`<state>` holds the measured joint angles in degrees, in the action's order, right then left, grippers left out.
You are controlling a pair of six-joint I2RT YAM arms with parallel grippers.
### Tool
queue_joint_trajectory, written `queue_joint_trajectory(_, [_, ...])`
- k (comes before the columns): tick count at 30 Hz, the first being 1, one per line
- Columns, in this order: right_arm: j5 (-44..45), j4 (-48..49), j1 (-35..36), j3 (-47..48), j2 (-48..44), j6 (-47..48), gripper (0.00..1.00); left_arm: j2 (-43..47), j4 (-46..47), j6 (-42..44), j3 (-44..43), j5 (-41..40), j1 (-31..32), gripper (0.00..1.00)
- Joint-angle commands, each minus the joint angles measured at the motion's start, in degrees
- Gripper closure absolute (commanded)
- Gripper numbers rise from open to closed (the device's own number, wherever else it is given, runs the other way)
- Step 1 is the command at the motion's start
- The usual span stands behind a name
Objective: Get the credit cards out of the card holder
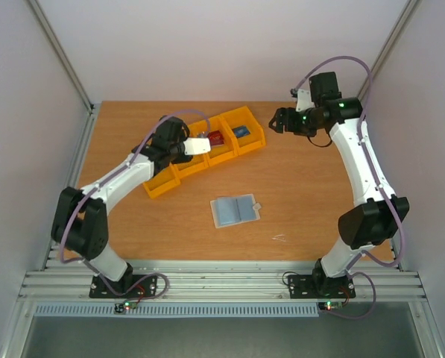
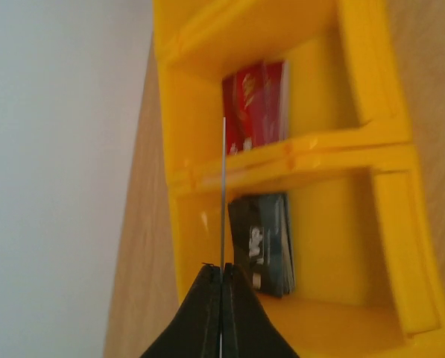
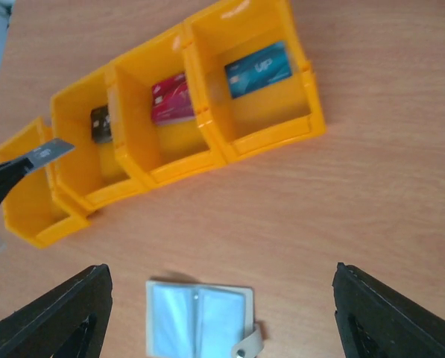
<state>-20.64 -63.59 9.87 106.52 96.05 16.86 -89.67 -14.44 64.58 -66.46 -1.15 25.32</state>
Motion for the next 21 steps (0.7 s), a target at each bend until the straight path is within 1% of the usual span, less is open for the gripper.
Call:
queue_joint_trajectory(1, [-1.3,3.2,-3.4,0.2,1.4,0.1,0.19,-5.9,-6.4,-8.8,-8.0,-7.9,-2.9,1.00])
queue_joint_trajectory(5, [-2.6,3.7,-5.1,0.1,2.4,0.1,0.19,-11.6,-10.8,-12.9,-14.7,-9.5,-4.3,1.00])
queue_joint_trajectory(10, [-3.7,4.0,-6.5,0.2,3.7,-0.2,0.18,-15.9,-13.7,-16.5,-18.7,-10.5,-4.3,1.00])
queue_joint_trajectory(14, [-4.6,4.4,-7.0,0.6,4.8,-0.7,0.19,-19.2,-13.0,-16.8,-21.3,-13.8,-4.3,1.00])
queue_joint_trajectory(17, [-5.4,4.4,-7.2,1.3,5.7,-1.0,0.19,-20.7,-14.0,-16.9,-23.6,-13.9,-4.3,1.00])
queue_joint_trajectory(21, [-5.6,4.3,-7.4,1.6,6.0,-1.1,0.19,-22.1,-15.5,-16.4,-23.6,-13.9,-4.2,1.00])
